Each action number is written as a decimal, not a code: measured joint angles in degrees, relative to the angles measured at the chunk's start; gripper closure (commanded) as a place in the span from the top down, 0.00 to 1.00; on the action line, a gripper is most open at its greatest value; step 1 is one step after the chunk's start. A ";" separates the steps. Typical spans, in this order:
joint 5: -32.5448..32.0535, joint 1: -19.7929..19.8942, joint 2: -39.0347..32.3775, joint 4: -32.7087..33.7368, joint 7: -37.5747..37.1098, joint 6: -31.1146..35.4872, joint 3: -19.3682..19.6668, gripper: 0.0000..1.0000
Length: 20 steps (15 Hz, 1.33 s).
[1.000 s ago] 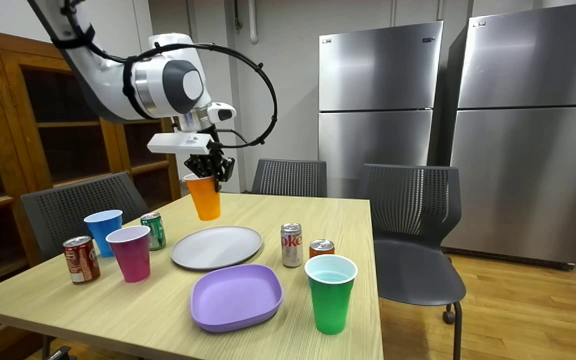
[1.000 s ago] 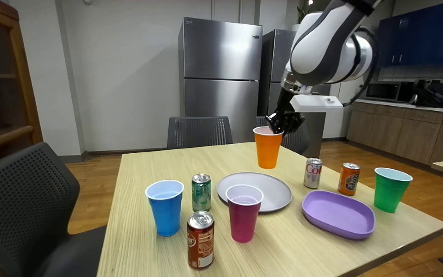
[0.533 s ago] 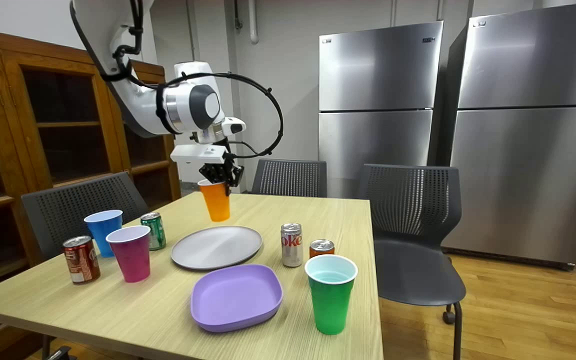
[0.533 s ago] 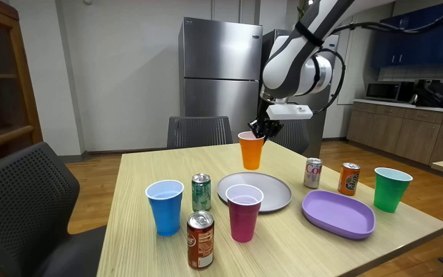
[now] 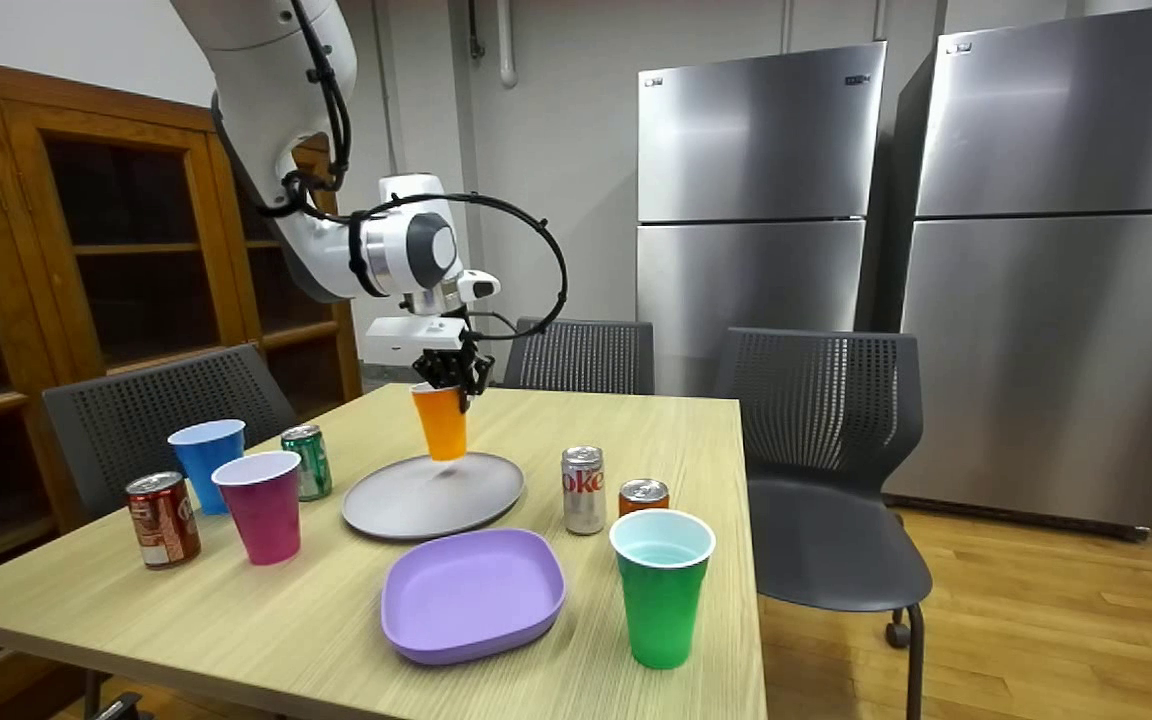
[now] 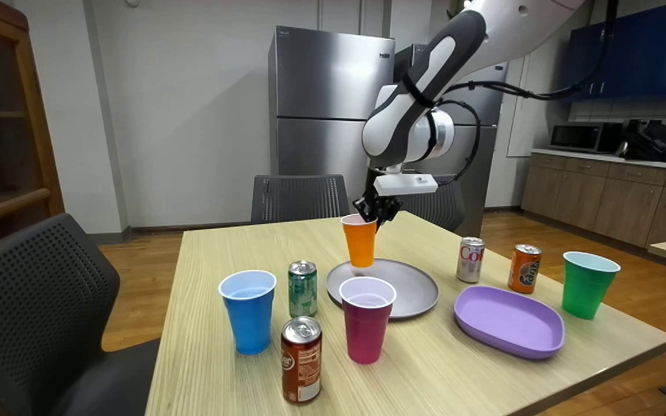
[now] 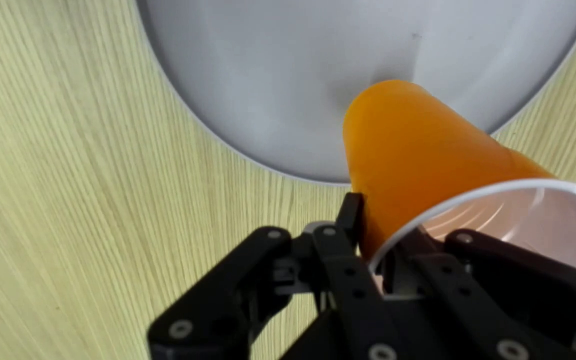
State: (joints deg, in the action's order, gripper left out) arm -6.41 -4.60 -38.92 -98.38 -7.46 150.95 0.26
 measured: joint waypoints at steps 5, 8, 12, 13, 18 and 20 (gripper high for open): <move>0.00 -0.92 -5.55 7.04 0.06 -3.97 0.25 0.02; 0.00 -1.29 -7.39 10.00 0.10 -5.88 0.32 0.02; 0.00 -1.51 -8.30 12.07 0.12 -7.66 0.32 0.39; 0.00 -1.51 -8.39 12.23 0.13 -7.71 0.32 0.45; 0.00 -1.50 -8.39 12.27 0.13 -7.60 0.39 0.82; 0.01 -1.46 -7.94 12.10 0.13 -7.39 0.39 0.97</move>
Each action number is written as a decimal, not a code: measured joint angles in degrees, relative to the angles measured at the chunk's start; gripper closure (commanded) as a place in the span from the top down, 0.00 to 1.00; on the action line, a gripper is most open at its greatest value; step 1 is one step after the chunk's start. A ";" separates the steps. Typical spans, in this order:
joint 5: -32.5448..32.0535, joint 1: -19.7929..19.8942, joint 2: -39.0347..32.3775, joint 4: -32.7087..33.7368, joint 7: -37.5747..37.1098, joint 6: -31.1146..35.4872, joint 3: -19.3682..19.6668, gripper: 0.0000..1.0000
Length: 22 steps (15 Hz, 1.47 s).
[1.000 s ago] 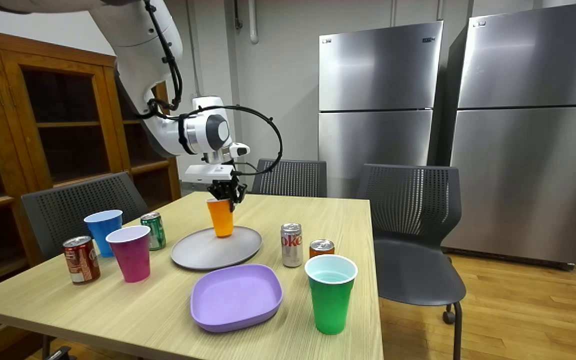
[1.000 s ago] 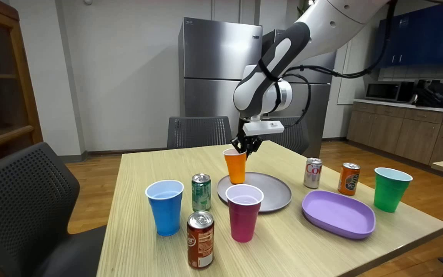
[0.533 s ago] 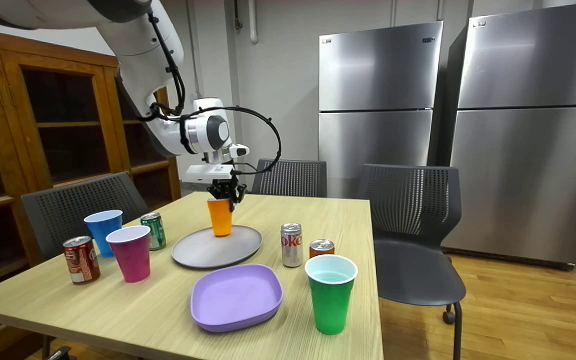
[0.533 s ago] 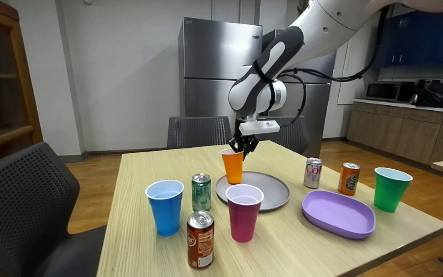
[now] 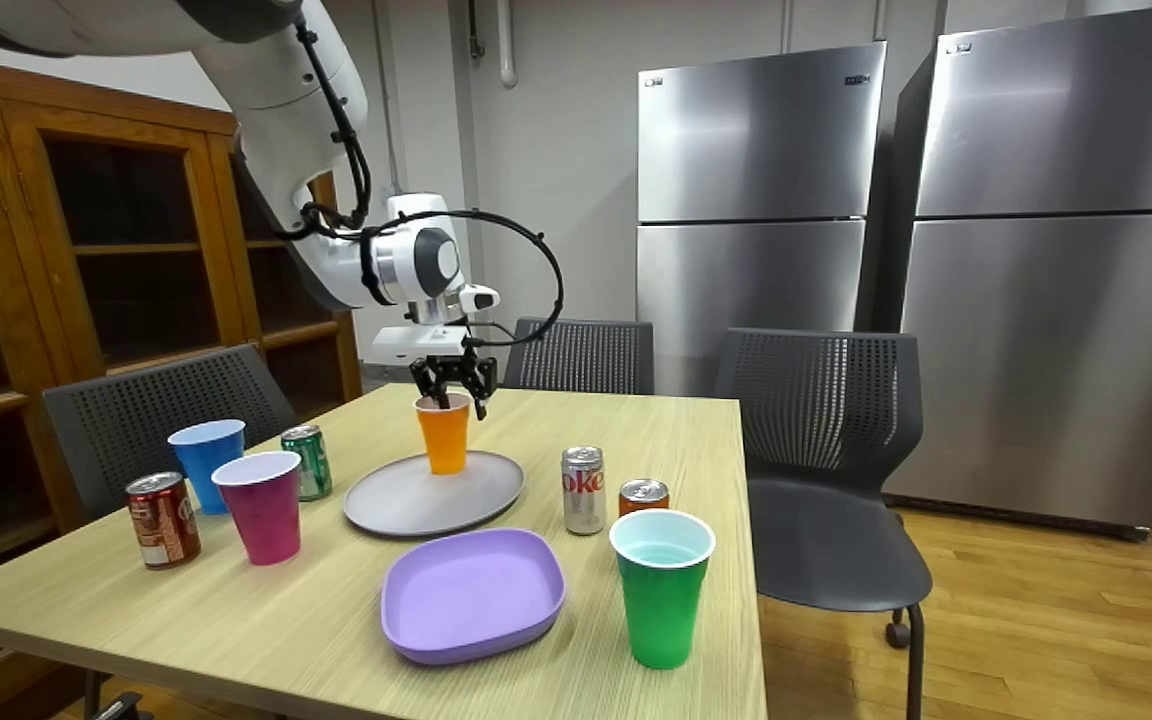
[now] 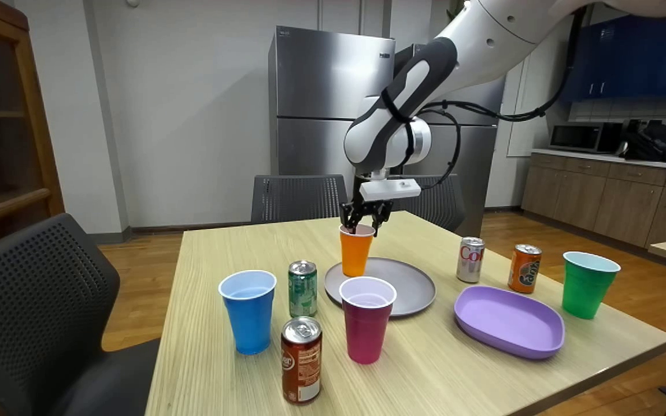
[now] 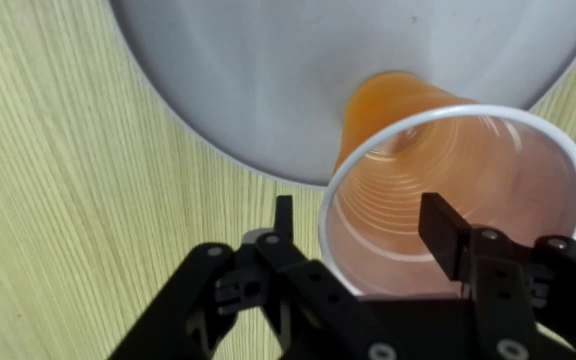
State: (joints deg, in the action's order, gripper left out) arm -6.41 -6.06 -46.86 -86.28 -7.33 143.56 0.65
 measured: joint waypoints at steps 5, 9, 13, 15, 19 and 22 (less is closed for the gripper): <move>0.51 0.55 4.81 -3.99 0.22 2.17 -0.01 1.00; 1.21 1.57 11.91 -11.31 0.53 5.38 -0.01 1.00; 1.47 2.60 19.78 -20.59 0.53 8.79 0.29 1.00; 1.53 3.13 23.52 -25.42 0.53 9.96 0.81 1.00; 1.87 4.47 30.29 -34.62 0.53 10.71 2.09 1.00; 1.87 5.30 34.01 -40.22 0.53 10.72 3.40 1.00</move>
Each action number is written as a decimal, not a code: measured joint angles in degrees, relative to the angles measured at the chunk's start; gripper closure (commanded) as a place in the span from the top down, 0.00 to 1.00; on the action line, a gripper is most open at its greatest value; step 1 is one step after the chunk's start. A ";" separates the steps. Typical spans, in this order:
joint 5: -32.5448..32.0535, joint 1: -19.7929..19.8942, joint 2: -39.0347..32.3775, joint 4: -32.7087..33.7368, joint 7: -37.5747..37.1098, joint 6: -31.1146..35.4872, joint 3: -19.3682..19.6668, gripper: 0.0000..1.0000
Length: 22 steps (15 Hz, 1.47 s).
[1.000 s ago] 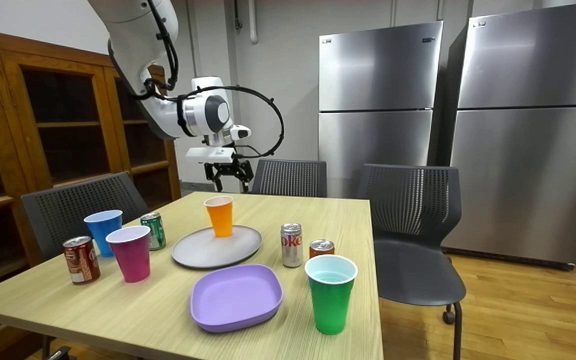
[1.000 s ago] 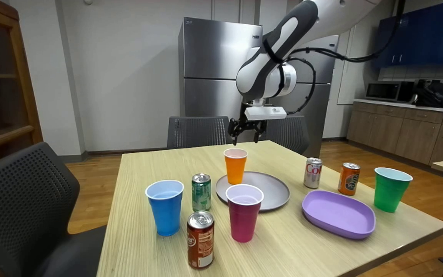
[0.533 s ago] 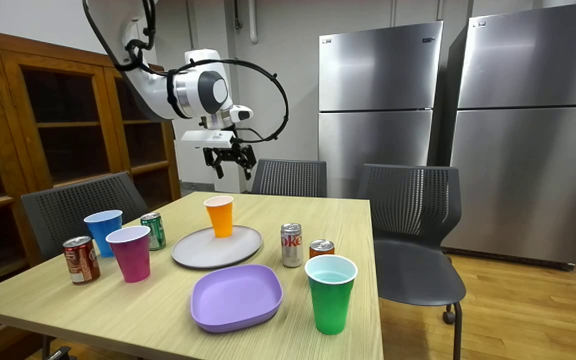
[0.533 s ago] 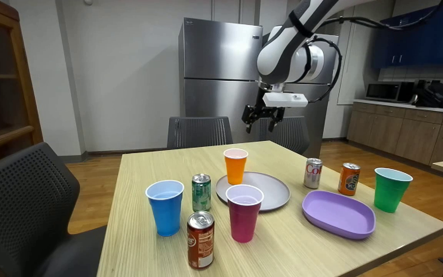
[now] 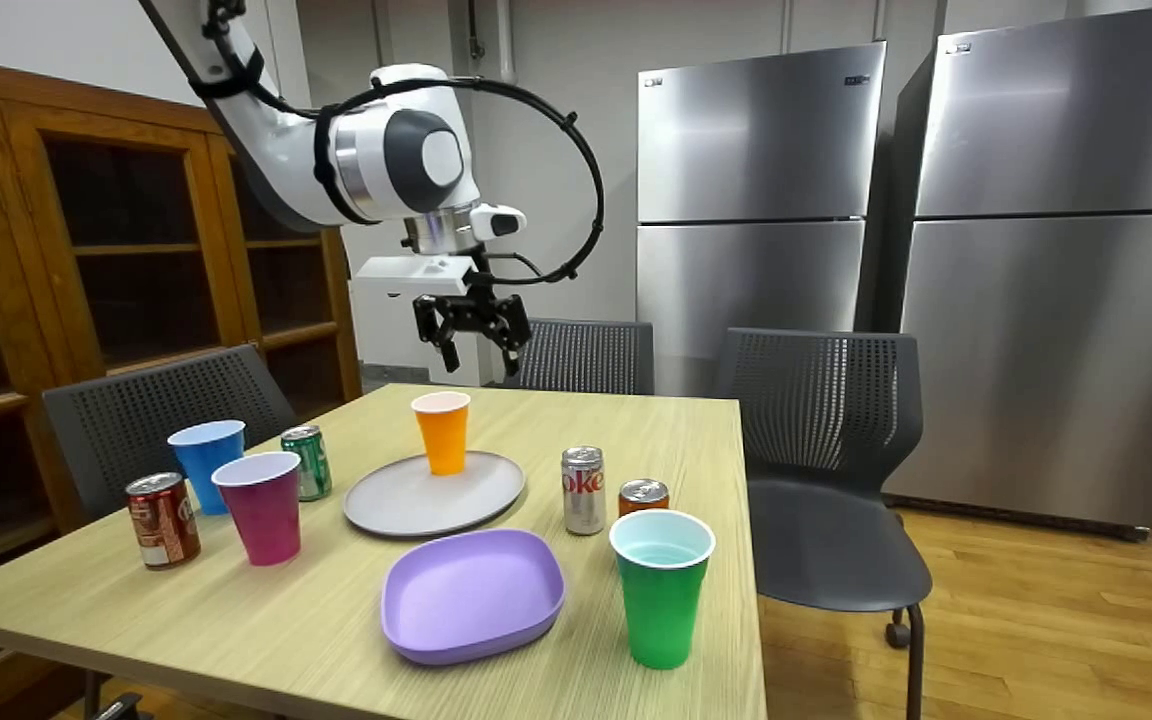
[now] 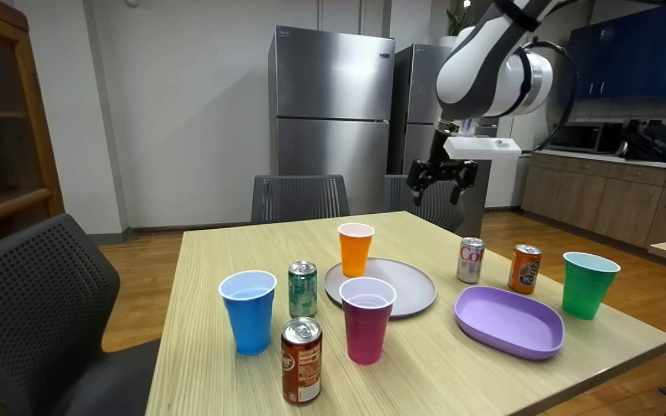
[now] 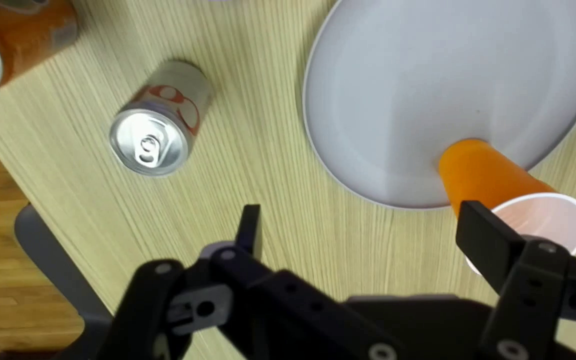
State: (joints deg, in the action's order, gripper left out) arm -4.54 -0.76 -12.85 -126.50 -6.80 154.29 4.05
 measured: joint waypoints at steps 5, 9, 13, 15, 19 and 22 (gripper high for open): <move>0.00 1.96 4.34 -7.01 0.00 -0.01 2.22 1.00; -0.01 3.92 6.81 -11.11 0.00 -0.09 4.20 1.00; -0.02 6.01 8.25 -14.23 0.00 -0.38 6.07 1.00; -0.06 6.89 8.30 -15.35 0.00 -0.70 6.90 1.00; -0.15 8.48 8.31 -16.84 0.00 -2.36 8.56 1.00; -0.10 9.72 8.30 -17.81 0.00 -2.51 9.64 1.00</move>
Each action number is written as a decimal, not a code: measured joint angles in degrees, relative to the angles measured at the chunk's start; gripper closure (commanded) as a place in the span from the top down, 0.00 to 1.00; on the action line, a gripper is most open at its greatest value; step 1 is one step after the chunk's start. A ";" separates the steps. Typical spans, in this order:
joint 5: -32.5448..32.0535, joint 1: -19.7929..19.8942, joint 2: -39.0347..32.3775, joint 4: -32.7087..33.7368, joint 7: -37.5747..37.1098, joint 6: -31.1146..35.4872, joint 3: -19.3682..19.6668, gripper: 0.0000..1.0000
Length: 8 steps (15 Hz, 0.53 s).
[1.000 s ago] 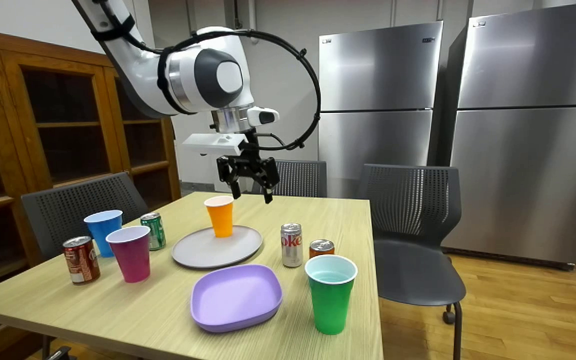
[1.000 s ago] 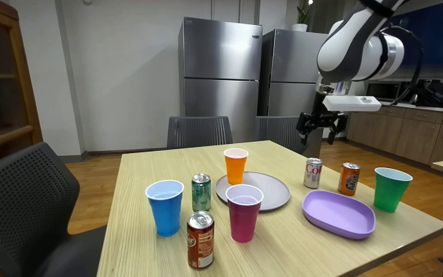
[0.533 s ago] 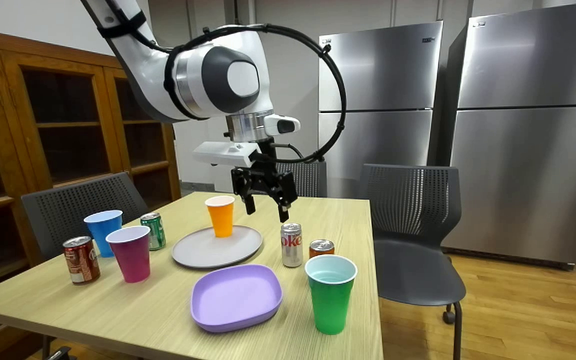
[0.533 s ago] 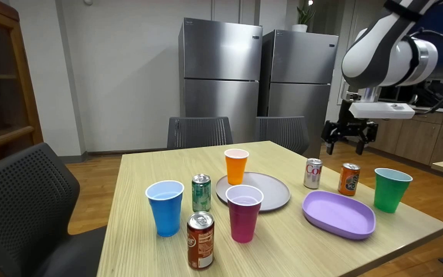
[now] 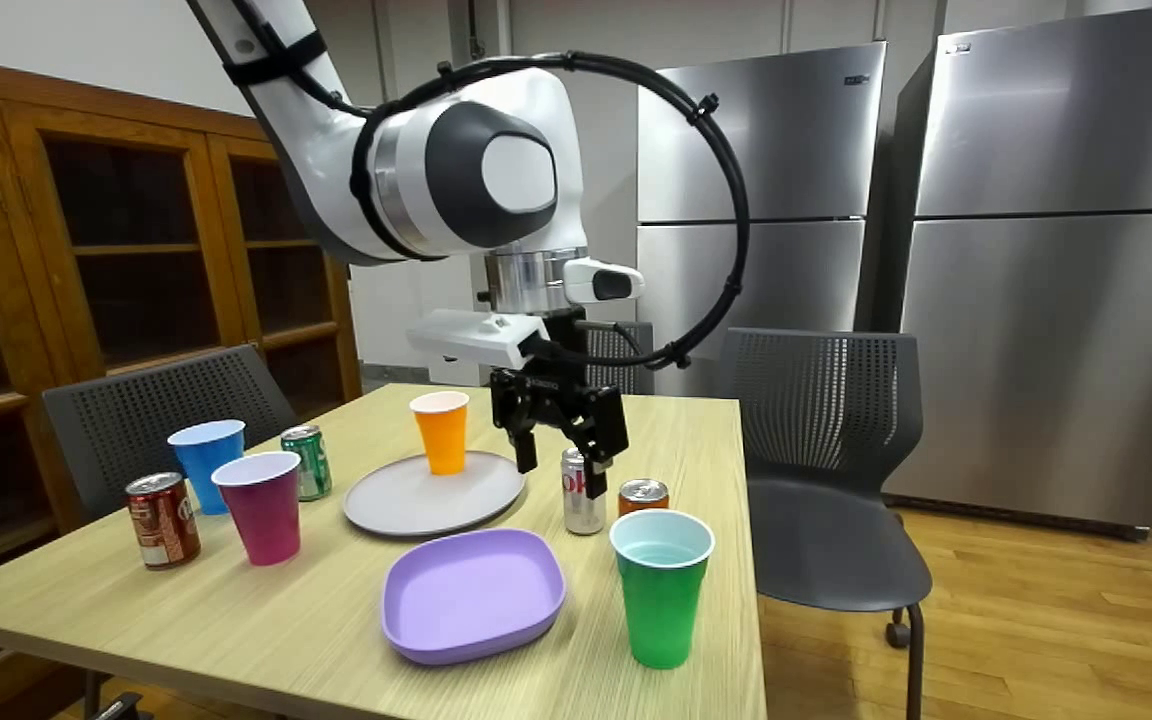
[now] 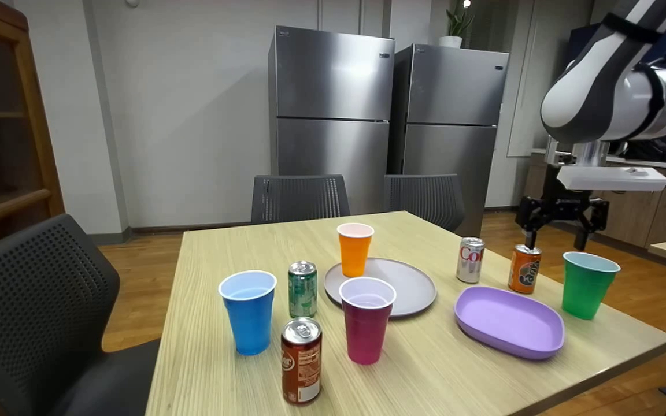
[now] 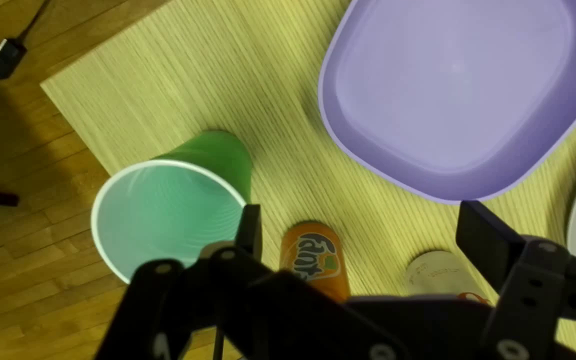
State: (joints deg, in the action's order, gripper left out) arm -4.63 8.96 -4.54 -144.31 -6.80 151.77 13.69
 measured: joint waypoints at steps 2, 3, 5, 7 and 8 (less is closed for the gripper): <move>0.15 0.78 -0.02 -0.49 0.00 0.00 0.50 1.00; 0.30 1.16 -0.05 -0.63 0.00 0.00 0.69 1.00; 1.15 1.88 -0.15 -0.75 0.01 0.00 0.95 1.00; 2.42 2.39 -0.19 -0.74 0.04 0.00 1.22 1.00; 2.87 2.57 -0.19 -0.74 0.05 0.00 1.34 1.00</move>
State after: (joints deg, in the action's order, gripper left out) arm -1.76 11.53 -4.73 -145.05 -6.75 151.77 15.03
